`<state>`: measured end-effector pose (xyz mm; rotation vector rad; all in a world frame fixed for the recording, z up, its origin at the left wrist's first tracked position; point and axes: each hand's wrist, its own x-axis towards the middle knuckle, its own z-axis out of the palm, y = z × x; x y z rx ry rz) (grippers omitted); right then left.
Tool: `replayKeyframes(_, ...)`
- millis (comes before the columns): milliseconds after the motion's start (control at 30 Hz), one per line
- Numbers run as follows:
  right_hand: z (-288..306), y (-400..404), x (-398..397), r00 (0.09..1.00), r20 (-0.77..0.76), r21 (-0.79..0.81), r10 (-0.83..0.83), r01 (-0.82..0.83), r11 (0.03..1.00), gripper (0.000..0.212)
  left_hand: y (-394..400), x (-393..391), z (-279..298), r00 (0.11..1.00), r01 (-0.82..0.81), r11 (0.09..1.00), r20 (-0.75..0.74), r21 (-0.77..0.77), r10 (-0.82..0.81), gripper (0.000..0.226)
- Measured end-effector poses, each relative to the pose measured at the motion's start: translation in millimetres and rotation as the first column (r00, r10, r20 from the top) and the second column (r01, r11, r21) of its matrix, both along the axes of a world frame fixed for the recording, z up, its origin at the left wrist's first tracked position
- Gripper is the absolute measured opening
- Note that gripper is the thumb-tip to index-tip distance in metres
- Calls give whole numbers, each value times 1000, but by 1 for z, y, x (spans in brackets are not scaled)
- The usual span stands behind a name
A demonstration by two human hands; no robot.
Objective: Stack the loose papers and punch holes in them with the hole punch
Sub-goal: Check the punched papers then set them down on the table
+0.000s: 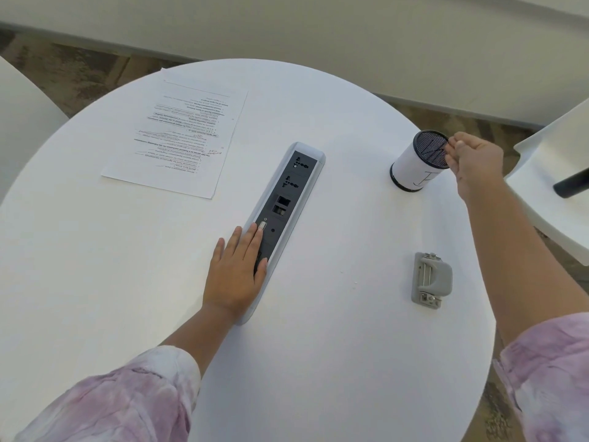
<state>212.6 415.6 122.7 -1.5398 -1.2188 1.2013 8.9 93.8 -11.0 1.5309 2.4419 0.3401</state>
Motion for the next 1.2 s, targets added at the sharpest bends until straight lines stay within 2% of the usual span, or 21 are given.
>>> replayKeyframes(133, -3, -21, -1, 996, 43, 66, 80, -83, 994, 27, 0, 0, 0, 1000, 4, 1000, 6, 5, -4, 61)
replayKeyframes(300, -28, -64, -3, 947, 245, 103, 206, -236, 966, 29, 0, 0, 0, 1000, 3, 1000, 1, -1, -3, 62)
replayKeyframes(533, -74, -138, 9, 815, 454, -51, 359, -379, 924, 22, 0, 0, 1, 1000, 3, 1000, -11, -4, -3, 61)
replayKeyframes(700, -99, -176, 27, 719, 485, -210, 498, -457, 864, 13, 0, 0, -1, 1000, -1, 1000, 5, 7, 1, 53)
replayKeyframes(833, -105, -187, 38, 698, 497, -232, 516, -466, 854, 9, 0, 0, -2, 1000, 1, 1000, 2, 8, -1, 53)
replayKeyframes(933, -107, -190, 43, 643, 540, -233, 543, -506, 830, 8, 0, 0, -2, 1000, 1, 1000, 9, 12, -1, 53)
replayKeyframes(1200, -109, -197, 42, 516, 676, -99, 526, -644, 759, 10, 0, 1, -2, 1000, 0, 1000, 12, 17, -1, 53)
